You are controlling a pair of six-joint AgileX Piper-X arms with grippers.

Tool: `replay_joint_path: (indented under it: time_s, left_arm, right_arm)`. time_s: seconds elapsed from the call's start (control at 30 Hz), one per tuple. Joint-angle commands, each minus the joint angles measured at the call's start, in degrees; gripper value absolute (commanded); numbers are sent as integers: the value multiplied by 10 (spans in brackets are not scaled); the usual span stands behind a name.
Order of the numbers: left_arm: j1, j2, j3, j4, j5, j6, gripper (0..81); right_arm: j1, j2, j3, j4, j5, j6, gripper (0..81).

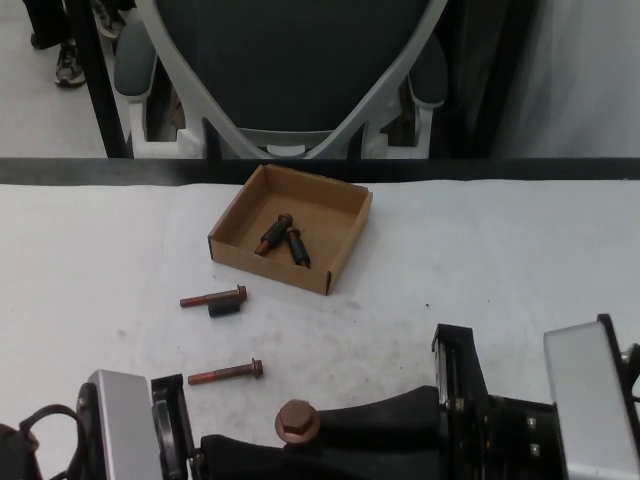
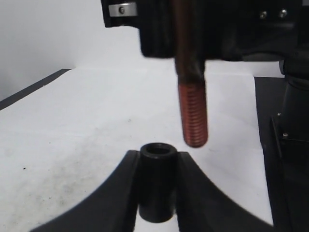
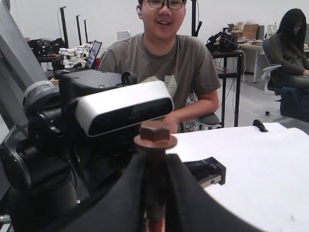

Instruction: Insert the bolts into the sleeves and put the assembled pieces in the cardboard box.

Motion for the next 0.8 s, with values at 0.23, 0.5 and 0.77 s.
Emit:
replay_joint_path:
  time_s: [0.23, 0.5, 0.77]
  left_arm:
    - [-2, -78, 4, 54, 17, 27, 8]
    - [-2, -98, 9, 67, 9, 27, 8]
    - [-2, -98, 9, -10, 3, -13, 8]
  right_arm:
    - [-15, -4, -2, 47, 17, -17, 2]
    - [-20, -4, -10, 49, 13, -17, 2]
    - [-19, -4, -10, 51, 13, -15, 2]
